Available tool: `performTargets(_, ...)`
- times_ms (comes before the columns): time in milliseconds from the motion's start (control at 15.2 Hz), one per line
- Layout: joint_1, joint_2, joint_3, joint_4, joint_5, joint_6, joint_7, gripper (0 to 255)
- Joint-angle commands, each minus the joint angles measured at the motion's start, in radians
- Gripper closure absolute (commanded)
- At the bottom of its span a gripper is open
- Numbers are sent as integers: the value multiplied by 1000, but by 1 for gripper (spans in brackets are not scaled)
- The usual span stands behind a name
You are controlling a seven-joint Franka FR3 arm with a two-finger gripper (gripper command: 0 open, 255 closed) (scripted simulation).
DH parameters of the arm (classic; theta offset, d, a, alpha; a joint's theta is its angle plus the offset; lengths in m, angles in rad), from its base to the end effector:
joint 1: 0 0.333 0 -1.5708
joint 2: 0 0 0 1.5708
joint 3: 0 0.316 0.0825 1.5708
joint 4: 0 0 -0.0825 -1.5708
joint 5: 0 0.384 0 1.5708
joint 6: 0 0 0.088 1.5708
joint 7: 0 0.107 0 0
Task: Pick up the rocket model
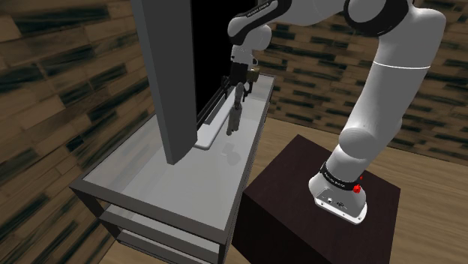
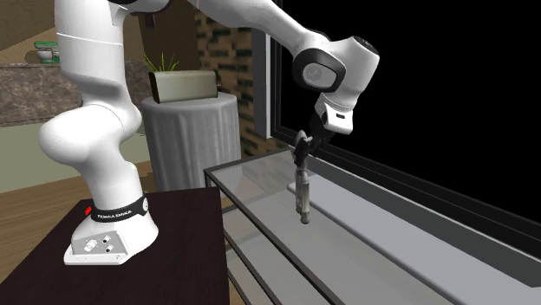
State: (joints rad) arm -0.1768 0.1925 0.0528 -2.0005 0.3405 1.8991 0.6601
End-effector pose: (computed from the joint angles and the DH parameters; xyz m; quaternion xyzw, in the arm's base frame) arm 0.5559 -0.0454 0.3465 -0.8707 0.4436 0.1806 0.1118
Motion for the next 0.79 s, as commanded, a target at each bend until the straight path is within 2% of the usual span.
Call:
performTargets(0, 25, 107, 24, -24, 6, 52, -1, 255)
performTargets(132, 25, 133, 24, -9, 6, 63, -4, 255)
performTargets(198, -3, 164, -1, 113, -16, -36, -21, 255)
performTargets(726, 4, 110, -13, 149, -18, -123, 2, 255)
